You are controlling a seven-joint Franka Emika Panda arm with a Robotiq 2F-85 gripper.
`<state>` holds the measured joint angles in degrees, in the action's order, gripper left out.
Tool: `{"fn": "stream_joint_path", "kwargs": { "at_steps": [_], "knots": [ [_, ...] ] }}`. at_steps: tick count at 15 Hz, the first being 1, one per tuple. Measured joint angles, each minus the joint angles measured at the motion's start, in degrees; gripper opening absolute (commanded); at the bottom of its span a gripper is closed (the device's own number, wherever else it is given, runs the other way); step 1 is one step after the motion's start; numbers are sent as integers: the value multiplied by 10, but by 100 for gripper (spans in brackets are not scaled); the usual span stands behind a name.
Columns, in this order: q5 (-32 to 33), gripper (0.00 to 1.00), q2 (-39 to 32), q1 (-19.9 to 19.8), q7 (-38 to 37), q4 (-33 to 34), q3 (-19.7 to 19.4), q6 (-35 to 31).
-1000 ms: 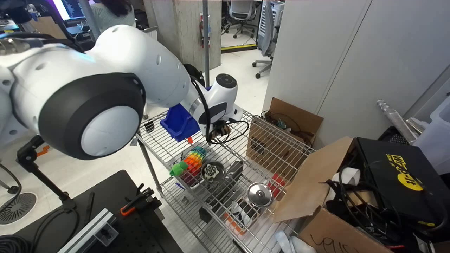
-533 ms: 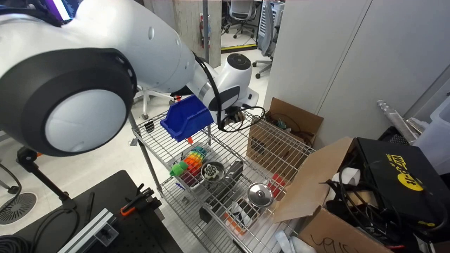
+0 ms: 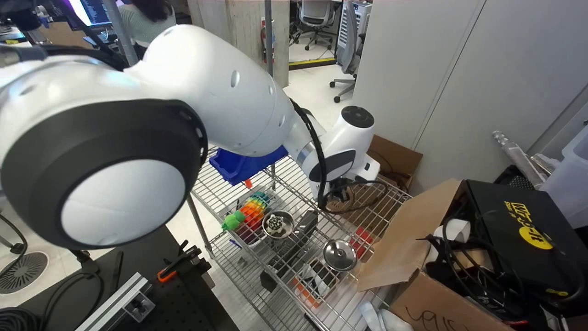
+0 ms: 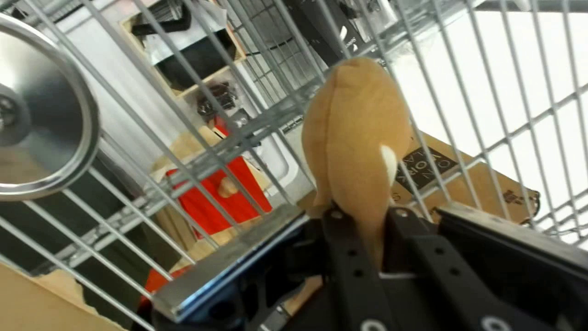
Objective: Move the bread roll to the right
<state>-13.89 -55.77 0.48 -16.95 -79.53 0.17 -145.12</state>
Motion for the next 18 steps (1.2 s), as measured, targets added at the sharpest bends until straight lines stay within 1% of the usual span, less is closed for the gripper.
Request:
{"fn": "stream_joint_path", "kwargs": {
  "at_steps": [2,3,4,6,9,10,12,13,16,18],
  "knots": [
    [2,3,-22,-3,-5,14,-11,19],
    [4,37,-34,-3,-9,23,-15,28],
    [6,39,-47,-2,-15,36,-18,35],
    [9,51,-58,-1,-24,60,-21,56],
    [10,74,-63,-1,-34,82,-23,93],
    [10,81,-63,-2,-38,86,-24,112],
    [10,95,-61,-3,-57,89,-27,172],
    [13,100,-58,-2,-73,87,-34,201],
    [26,100,-34,3,-124,76,-58,290],
    [37,100,3,7,-144,57,-66,324]
  ]
}}
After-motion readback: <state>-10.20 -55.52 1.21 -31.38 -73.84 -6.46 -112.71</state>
